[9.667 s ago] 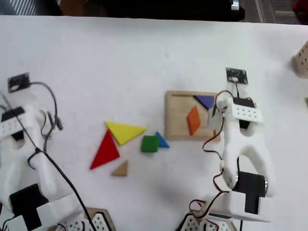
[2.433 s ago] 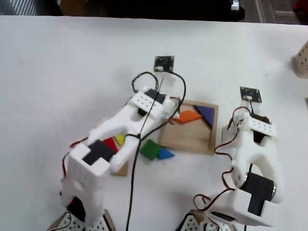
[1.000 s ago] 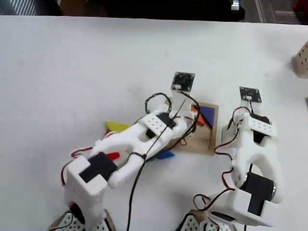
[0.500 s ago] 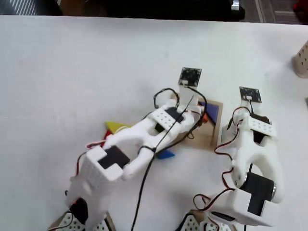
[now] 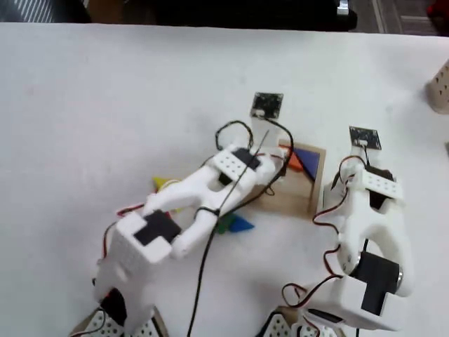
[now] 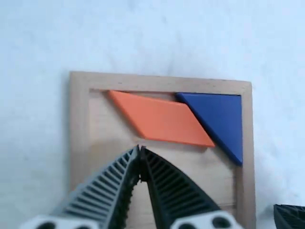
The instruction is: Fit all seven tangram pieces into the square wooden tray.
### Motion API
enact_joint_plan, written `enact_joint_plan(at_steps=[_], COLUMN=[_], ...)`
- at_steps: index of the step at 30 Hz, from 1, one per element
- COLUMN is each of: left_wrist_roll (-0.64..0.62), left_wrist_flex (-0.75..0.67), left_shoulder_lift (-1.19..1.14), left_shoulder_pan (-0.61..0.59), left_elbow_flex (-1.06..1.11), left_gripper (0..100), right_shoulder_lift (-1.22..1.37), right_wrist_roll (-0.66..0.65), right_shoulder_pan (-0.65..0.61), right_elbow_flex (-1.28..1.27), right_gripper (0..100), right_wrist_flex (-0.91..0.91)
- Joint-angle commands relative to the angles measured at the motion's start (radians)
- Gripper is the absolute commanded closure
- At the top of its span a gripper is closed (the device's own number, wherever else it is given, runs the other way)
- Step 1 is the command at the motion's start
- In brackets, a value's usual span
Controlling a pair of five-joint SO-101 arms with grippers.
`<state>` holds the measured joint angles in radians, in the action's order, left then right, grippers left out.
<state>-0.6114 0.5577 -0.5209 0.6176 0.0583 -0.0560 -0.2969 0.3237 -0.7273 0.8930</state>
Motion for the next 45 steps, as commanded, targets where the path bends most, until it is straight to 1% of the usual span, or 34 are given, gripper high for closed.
enact_joint_plan(at_steps=[1,4,7,12,14,19,22,25,28,31,35,40,45], left_wrist_roll=[-0.026,-0.026,-0.026,-0.032,-0.034,-0.035,-0.032,-0.029,-0.028,-0.028,-0.028,-0.028,-0.028], left_wrist_flex=[0.002,0.000,-0.014,-0.186,-0.216,-0.229,-0.221,-0.221,-0.229,-0.229,-0.256,-0.255,-0.241], left_shoulder_lift=[0.208,0.306,0.358,0.357,0.357,0.358,0.358,0.358,0.358,0.355,0.354,0.280,0.228], left_shoulder_pan=[-0.058,-0.102,-0.177,-0.302,-0.337,-0.430,-0.486,-0.542,-0.605,-0.662,-0.717,-0.723,-0.725], left_elbow_flex=[0.089,0.166,0.218,0.278,0.281,0.279,0.264,0.245,0.238,0.213,0.215,0.153,0.107], left_gripper=[98,98,97,97,97,98,98,98,97,97,97,98,98], right_shoulder_lift=[-0.039,-0.039,-0.039,-0.048,-0.048,-0.122,-0.173,-0.189,-0.157,-0.077,0.102,0.285,0.363], right_wrist_roll=[-0.014,-0.011,-0.006,-0.006,-0.011,-0.005,-0.005,-0.005,-0.005,0.043,0.077,0.080,0.081], right_shoulder_pan=[-0.001,-0.001,-0.001,-0.016,-0.044,-0.097,-0.188,-0.265,-0.292,-0.302,-0.305,-0.300,-0.309], right_elbow_flex=[0.005,0.005,0.006,0.006,0.008,-0.011,-0.057,-0.081,-0.066,0.011,0.183,0.437,0.562], right_gripper=[98.1,98.1,98.1,98.1,98.1,98.1,98.1,98.1,98.1,98.1,98.1,98.1,98.1], right_wrist_flex=[-0.012,-0.012,-0.008,0.016,0.031,0.051,0.042,0.002,-0.076,-0.113,-0.079,0.062,0.076])
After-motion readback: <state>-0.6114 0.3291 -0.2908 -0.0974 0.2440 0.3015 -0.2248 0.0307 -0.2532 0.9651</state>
